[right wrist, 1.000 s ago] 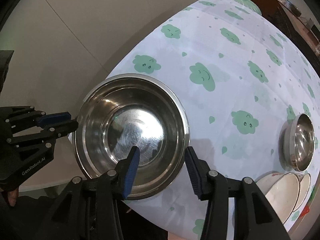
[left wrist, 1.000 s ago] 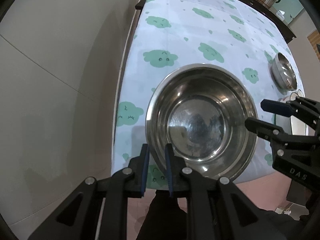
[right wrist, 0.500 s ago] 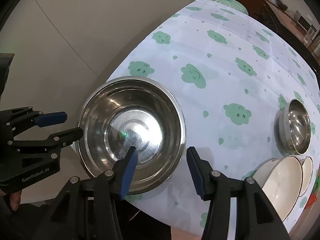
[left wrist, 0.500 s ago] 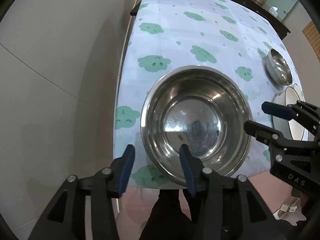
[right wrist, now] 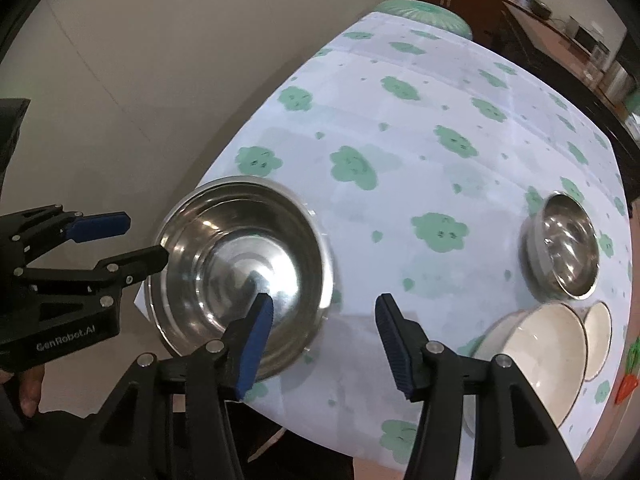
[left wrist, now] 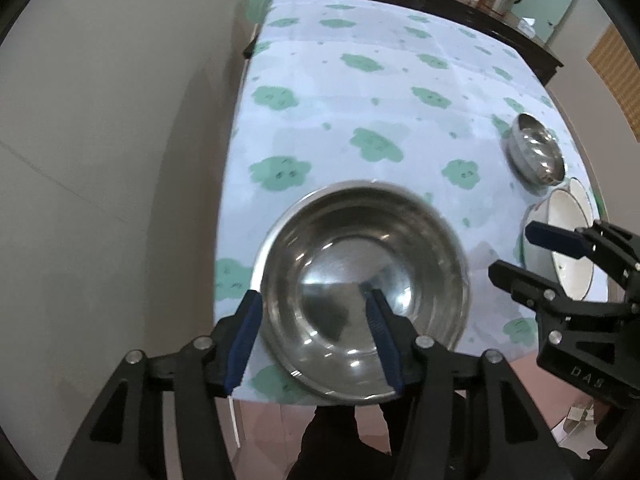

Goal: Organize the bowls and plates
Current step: 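Lower the large steel bowl onto the cloth and open the left tool, then move both open tools toward the remaining steel bowls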

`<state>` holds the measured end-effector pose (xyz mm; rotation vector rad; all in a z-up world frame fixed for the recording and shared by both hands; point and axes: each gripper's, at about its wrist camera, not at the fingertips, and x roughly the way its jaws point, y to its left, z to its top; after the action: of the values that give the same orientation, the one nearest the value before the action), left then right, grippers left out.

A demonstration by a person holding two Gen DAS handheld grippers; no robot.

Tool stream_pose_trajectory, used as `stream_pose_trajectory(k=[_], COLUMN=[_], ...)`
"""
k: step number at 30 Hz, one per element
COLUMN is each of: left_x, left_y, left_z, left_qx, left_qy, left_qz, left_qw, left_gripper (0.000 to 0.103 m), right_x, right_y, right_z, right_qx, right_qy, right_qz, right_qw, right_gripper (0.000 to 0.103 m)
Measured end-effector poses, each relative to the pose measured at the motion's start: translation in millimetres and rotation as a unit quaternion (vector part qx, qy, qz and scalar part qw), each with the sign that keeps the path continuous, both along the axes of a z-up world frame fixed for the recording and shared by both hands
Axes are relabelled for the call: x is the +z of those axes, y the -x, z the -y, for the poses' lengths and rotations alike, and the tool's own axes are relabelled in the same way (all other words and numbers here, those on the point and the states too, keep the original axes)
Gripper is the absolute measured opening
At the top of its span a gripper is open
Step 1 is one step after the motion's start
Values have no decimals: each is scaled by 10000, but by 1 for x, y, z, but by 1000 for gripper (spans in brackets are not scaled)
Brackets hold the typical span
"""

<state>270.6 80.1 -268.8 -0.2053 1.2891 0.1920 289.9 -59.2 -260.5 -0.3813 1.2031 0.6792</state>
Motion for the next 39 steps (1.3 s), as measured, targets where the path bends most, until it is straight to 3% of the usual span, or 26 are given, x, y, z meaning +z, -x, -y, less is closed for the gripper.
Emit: stream_pose_trajectory(k=[17, 39], left_x=[-4, -7], left_y=[-68, -168], left_z=[99, 185], left_qx=[-849, -1153], left_qy=[-55, -90], left_qz=[-194, -232], left_qw=[9962, 9930], left_gripper=[54, 56], right_x=[-10, -20], right_y=[-42, -129], right_z=[106, 191], right_qx=[-856, -1156], right_qy=[-144, -160], right_qz=[-123, -118], right_qw=[9961, 9931], right_gripper=[56, 56])
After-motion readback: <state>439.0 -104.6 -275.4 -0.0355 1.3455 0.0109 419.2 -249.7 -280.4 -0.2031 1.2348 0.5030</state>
